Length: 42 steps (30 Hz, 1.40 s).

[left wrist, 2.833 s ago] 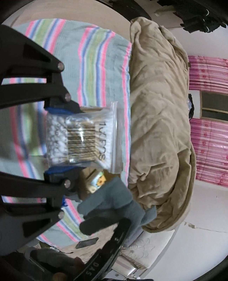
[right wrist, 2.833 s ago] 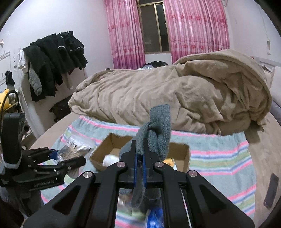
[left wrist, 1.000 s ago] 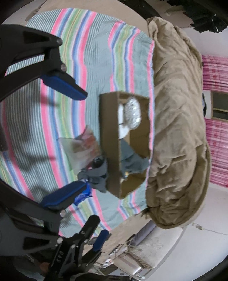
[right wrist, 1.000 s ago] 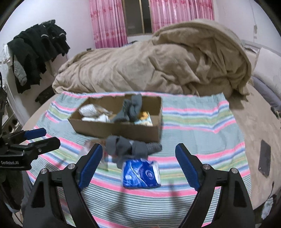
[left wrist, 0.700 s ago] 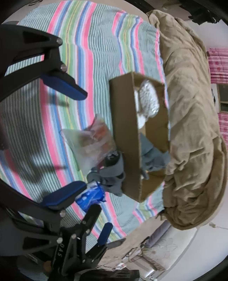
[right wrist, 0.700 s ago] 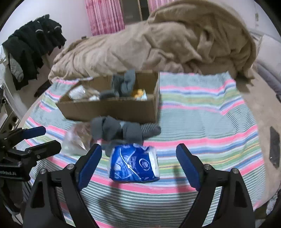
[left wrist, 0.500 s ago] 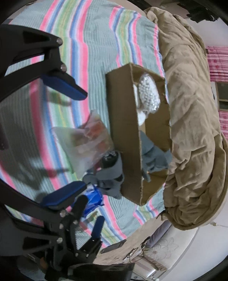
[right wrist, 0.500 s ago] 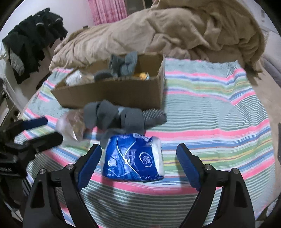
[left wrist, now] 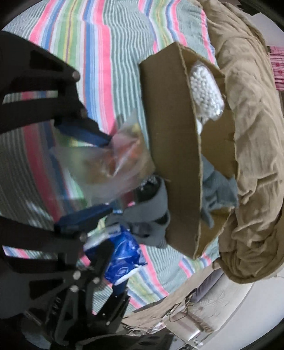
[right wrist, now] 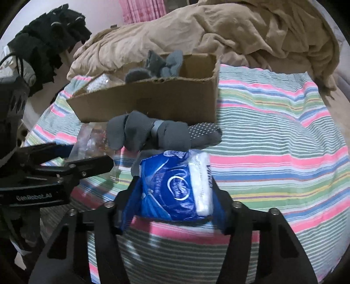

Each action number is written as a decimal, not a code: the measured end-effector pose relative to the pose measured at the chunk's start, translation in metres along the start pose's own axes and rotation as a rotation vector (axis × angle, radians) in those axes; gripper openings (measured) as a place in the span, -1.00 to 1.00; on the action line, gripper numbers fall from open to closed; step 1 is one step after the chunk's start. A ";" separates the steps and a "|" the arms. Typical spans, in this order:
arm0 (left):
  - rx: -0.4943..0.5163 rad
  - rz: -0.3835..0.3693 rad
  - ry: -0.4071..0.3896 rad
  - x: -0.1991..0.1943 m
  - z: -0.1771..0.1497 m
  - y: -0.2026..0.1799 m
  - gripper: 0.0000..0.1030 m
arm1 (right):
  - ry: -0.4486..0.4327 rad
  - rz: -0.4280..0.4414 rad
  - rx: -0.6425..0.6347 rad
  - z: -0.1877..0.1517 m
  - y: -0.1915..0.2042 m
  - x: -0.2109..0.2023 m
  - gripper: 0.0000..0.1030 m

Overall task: Organize objects
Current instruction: 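Grasp the blue Vinda package with the right tool while the left tool grasps the clear snack bag, then lower the Vinda package into the box with the right tool while the left tool drops the snack bag in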

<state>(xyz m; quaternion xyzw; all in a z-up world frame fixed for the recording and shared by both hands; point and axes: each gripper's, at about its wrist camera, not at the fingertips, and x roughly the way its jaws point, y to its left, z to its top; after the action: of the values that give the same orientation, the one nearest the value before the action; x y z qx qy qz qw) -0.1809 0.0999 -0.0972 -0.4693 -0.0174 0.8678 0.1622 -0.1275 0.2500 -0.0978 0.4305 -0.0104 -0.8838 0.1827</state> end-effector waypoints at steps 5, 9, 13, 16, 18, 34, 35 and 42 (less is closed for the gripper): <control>0.006 -0.003 -0.040 -0.018 -0.003 -0.001 -0.11 | -0.023 -0.013 -0.010 0.001 0.003 -0.020 -0.23; -0.004 -0.006 -0.069 -0.037 -0.005 0.003 -0.17 | -0.042 -0.012 -0.016 0.003 0.007 -0.033 -0.31; -0.010 -0.009 -0.111 -0.062 -0.005 0.008 -0.18 | -0.074 -0.010 -0.022 0.010 0.012 -0.049 -0.31; -0.009 -0.009 -0.144 -0.080 0.000 0.009 -0.18 | -0.108 -0.006 -0.030 0.018 0.017 -0.062 -0.31; -0.010 -0.011 -0.172 -0.093 0.005 0.008 -0.18 | -0.133 -0.003 -0.036 0.026 0.019 -0.071 -0.31; -0.058 -0.058 -0.094 -0.073 0.020 0.019 0.03 | -0.265 -0.026 -0.038 0.084 0.011 -0.091 -0.31; -0.061 -0.058 -0.070 -0.063 0.016 0.018 0.29 | -0.261 -0.028 -0.033 0.082 0.009 -0.089 -0.31; -0.028 -0.064 0.036 -0.014 -0.002 0.000 0.36 | -0.238 -0.036 -0.001 0.071 -0.003 -0.089 -0.31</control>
<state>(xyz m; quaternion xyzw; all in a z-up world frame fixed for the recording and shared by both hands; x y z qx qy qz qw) -0.1725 0.0959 -0.0869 -0.4862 -0.0415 0.8533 0.1835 -0.1326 0.2724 0.0133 0.3224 -0.0239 -0.9319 0.1647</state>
